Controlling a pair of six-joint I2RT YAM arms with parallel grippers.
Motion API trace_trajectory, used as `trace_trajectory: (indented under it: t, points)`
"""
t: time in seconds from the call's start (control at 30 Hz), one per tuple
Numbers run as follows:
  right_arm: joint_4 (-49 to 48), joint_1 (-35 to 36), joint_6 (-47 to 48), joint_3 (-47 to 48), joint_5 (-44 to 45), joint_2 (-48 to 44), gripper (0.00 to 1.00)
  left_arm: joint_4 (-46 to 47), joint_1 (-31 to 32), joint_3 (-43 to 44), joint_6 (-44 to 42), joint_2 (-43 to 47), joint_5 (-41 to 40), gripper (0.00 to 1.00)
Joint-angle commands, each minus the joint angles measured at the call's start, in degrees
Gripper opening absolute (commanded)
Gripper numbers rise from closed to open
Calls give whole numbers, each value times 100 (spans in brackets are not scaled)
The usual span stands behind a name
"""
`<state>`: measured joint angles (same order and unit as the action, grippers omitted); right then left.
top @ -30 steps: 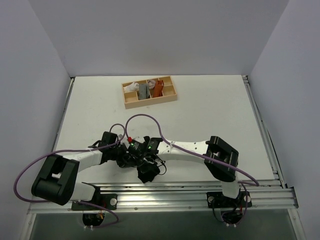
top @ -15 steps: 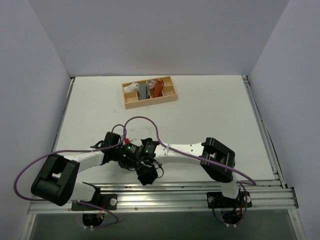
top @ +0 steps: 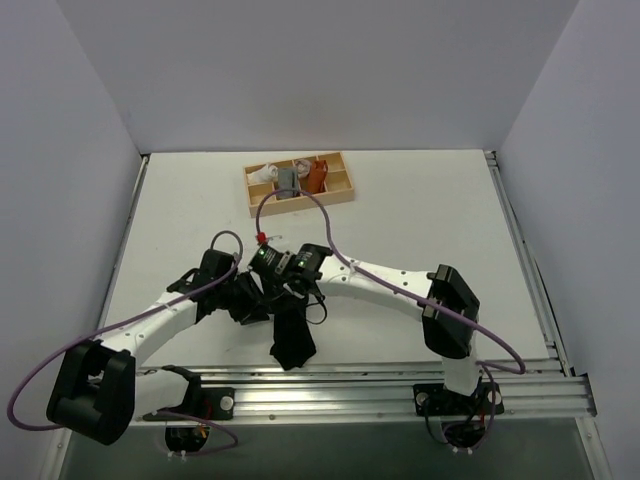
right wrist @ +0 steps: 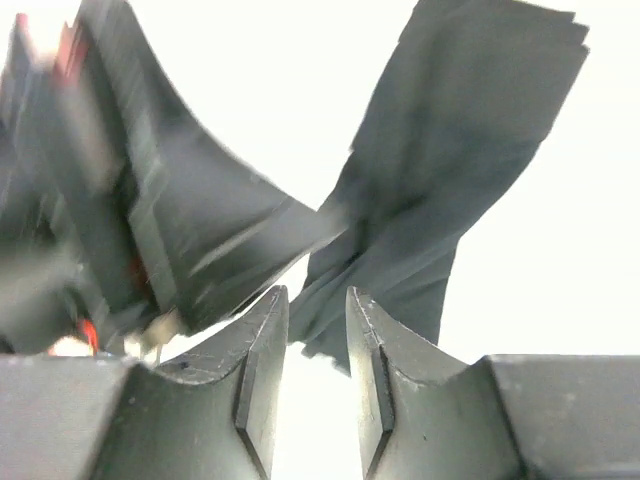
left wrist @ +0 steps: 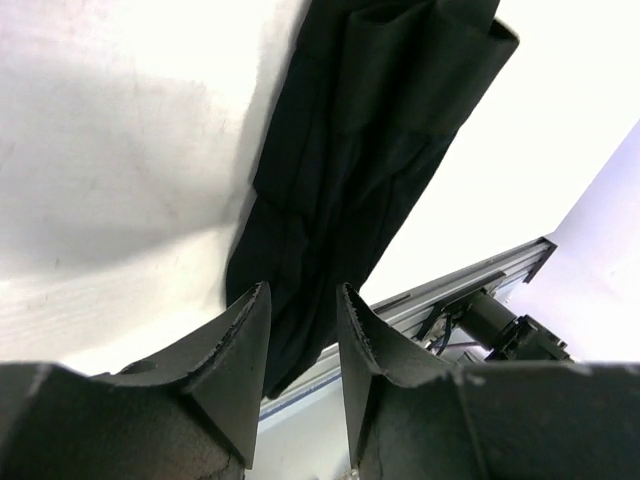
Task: Roll the underwear
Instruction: Fold the underwear
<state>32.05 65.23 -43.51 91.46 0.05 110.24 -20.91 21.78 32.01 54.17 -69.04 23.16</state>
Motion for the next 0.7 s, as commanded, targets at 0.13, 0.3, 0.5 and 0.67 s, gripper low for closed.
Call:
trace_trajectory:
  t: [0.13, 0.3, 0.5, 0.67]
  points:
    - [548, -749, -150, 311, 759, -117, 27, -493, -86, -46, -82, 154, 4, 42]
    - [468, -854, 79, 617, 680, 304, 28, -2, -86, -239, -135, 417, 417, 43]
    - [1144, -846, 378, 1707, 856, 1254, 32, 359, -51, -747, 23, 698, 813, 45]
    - [1400, -766, 325, 2078, 1250, 1518, 35, 464, 10, -1117, 190, 1005, 857, 45]
